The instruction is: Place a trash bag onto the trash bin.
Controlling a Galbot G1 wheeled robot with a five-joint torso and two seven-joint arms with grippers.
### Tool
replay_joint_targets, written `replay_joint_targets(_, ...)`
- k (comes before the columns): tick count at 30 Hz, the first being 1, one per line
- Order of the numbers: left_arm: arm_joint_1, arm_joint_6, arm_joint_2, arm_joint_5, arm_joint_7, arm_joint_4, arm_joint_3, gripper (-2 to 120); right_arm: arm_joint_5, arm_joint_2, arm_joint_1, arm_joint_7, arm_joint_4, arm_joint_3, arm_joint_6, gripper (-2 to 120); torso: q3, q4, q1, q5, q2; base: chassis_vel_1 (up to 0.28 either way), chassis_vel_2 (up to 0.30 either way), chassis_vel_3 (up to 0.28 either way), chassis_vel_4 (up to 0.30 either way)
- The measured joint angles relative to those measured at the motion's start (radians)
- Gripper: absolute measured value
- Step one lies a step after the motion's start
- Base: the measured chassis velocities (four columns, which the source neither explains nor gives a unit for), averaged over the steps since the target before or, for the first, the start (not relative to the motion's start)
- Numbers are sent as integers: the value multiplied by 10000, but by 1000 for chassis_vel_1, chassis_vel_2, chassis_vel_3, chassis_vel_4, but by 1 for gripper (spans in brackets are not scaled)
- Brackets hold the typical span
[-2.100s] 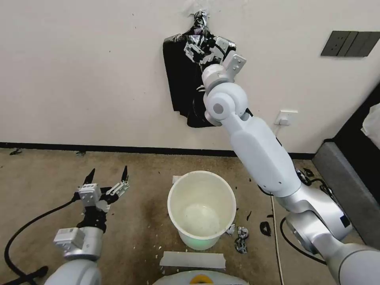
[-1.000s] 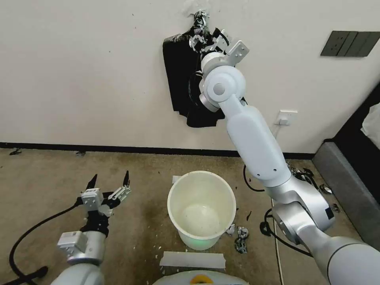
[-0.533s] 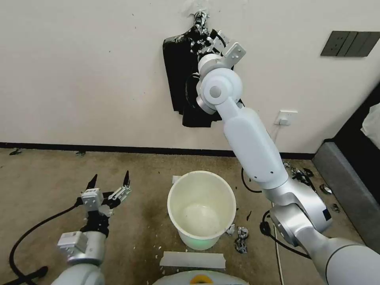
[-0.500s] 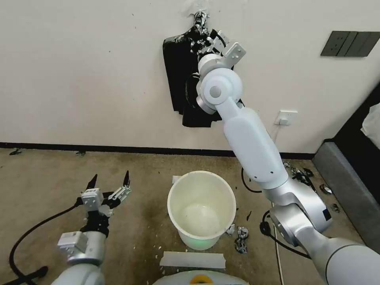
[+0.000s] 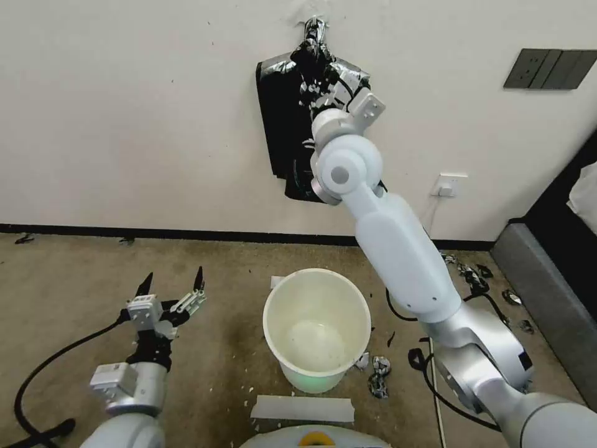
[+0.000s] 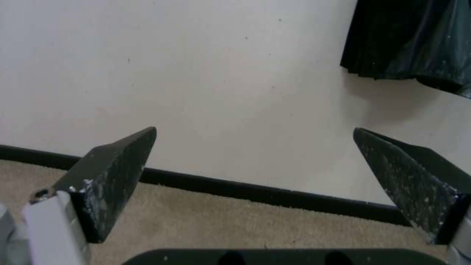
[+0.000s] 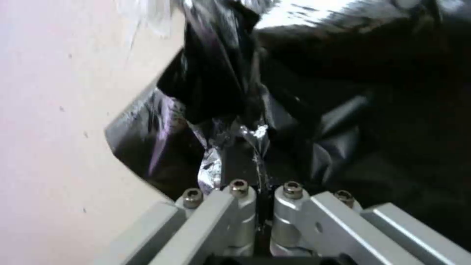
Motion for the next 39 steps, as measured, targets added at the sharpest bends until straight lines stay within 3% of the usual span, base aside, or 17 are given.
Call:
replay_joint_targets(14,34,27,7,11,-4,-106,8,100,-499,-472,-1765,227,1157,-429,-442,0,0,1,-1,1,0,0,0,0,0)
replay_joint_targets(28,74,77,322,50,4,-453,93,100,-1415,-734,-3704,-206,1889,-598,-562,0,-1,0,-2,0,0,0,0,0,0)
replay_joint_targets(36,-182,90,1827,-946,611,-859,-68,100,-1845,-810,-4227,-415,2066,-729,-581,0,0,1,-1,-2,0,0,0,0,0)
replay_joint_targets(39,-790,52,3250,-2300,1351,-930,-355,100,-2010,-902,-4194,-484,2147,-816,-593,0,0,1,-1,-3,0,0,0,0,0)
